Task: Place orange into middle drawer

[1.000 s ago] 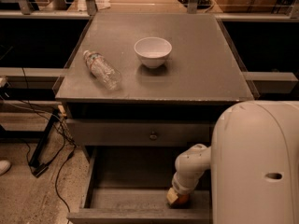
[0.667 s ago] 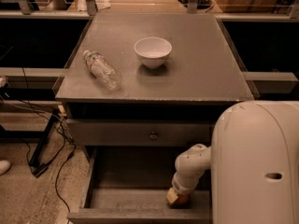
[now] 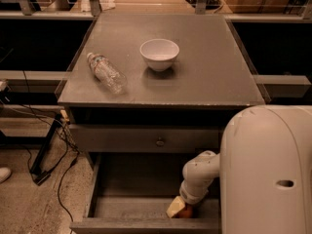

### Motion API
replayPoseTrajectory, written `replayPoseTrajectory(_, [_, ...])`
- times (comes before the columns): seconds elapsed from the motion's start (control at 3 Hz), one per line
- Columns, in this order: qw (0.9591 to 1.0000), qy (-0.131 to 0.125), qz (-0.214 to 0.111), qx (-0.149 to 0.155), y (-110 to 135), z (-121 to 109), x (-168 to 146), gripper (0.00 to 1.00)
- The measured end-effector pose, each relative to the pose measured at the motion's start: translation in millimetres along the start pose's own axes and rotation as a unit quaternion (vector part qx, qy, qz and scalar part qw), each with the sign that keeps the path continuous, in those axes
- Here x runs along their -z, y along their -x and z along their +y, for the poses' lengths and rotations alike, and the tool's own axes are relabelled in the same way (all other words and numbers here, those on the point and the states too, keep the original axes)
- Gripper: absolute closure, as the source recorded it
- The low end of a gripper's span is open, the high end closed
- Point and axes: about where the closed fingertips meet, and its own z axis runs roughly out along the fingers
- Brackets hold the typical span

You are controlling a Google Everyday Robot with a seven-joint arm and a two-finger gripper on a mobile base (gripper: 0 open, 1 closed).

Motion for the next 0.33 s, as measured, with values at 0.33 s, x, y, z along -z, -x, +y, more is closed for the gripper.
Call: replayPoseTrajectory(0.33, [1.0,0.0,0.0,0.0,0.0,0.0,0.0,0.0])
